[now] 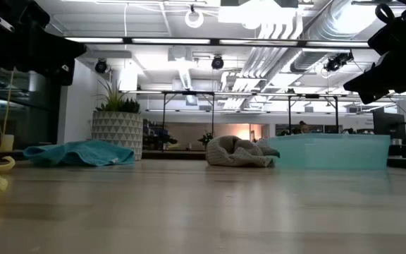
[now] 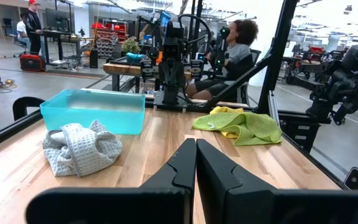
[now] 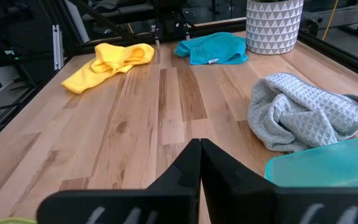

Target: Fold microfiber towels

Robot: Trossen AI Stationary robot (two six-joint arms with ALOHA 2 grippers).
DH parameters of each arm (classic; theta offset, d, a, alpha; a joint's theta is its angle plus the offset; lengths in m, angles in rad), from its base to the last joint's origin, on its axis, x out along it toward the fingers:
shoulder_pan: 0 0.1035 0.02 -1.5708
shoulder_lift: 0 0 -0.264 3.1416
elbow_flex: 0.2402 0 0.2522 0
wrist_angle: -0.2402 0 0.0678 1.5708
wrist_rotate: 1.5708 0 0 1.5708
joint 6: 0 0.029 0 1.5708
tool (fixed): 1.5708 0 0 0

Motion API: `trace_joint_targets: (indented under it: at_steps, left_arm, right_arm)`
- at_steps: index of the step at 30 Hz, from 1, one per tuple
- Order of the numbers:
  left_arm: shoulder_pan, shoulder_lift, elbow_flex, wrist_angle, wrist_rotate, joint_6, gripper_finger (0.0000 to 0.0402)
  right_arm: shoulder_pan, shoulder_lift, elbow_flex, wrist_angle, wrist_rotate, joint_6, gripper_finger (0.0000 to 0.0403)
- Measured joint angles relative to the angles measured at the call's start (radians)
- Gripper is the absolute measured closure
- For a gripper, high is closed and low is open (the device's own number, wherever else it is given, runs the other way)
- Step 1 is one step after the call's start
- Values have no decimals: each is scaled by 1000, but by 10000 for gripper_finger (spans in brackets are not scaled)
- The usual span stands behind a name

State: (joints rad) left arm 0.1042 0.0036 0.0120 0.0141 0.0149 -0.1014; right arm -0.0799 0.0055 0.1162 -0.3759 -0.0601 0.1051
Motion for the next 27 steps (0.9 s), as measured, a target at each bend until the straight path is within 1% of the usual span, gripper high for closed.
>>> trace_joint_targets:
  at_steps: [18, 21, 23, 25, 27]
  left_arm:
    - [0, 0, 0, 0, 0, 0, 398]
    - [0, 0, 0, 0, 0, 0, 398]
    - [0, 0, 0, 0, 0, 0, 398]
    - [0, 0, 0, 0, 0, 0, 398]
    - [0, 0, 0, 0, 0, 0, 398]
  right_arm:
    - [0, 0, 0, 0, 0, -7, 402]
    - [0, 0, 0, 1, 24, -211, 402]
    - [0, 0, 0, 1, 28, -314, 402]
    - [0, 0, 0, 1, 28, -370, 402]
    - [0, 0, 0, 5, 30, -375, 402]
